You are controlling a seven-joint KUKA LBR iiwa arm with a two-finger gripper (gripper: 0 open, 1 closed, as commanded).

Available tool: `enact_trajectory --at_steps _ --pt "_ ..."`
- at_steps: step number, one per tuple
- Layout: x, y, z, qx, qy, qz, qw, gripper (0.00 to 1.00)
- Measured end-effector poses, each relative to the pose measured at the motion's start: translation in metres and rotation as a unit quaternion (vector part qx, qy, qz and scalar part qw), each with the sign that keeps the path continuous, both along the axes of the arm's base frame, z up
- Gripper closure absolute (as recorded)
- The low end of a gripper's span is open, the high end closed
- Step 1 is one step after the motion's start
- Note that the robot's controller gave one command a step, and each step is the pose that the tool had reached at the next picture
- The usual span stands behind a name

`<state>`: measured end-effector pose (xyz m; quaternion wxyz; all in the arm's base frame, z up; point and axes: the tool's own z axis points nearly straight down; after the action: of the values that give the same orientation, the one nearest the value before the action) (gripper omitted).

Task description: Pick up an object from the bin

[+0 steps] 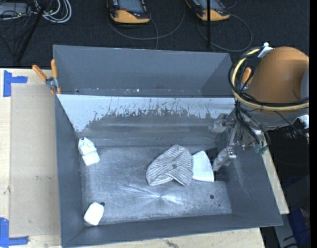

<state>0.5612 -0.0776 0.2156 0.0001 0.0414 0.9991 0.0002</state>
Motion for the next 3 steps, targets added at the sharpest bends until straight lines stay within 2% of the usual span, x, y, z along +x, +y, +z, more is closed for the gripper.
enact_trajectory --at_steps 1,2,3 --pt "0.000 0.000 0.000 0.000 0.0001 0.000 1.0000 0.00" --pt "0.000 -0.015 0.009 0.000 -0.0001 0.026 0.9997 0.00" --pt "0.001 -0.010 -0.031 -0.001 -0.0039 0.050 0.9987 0.00"
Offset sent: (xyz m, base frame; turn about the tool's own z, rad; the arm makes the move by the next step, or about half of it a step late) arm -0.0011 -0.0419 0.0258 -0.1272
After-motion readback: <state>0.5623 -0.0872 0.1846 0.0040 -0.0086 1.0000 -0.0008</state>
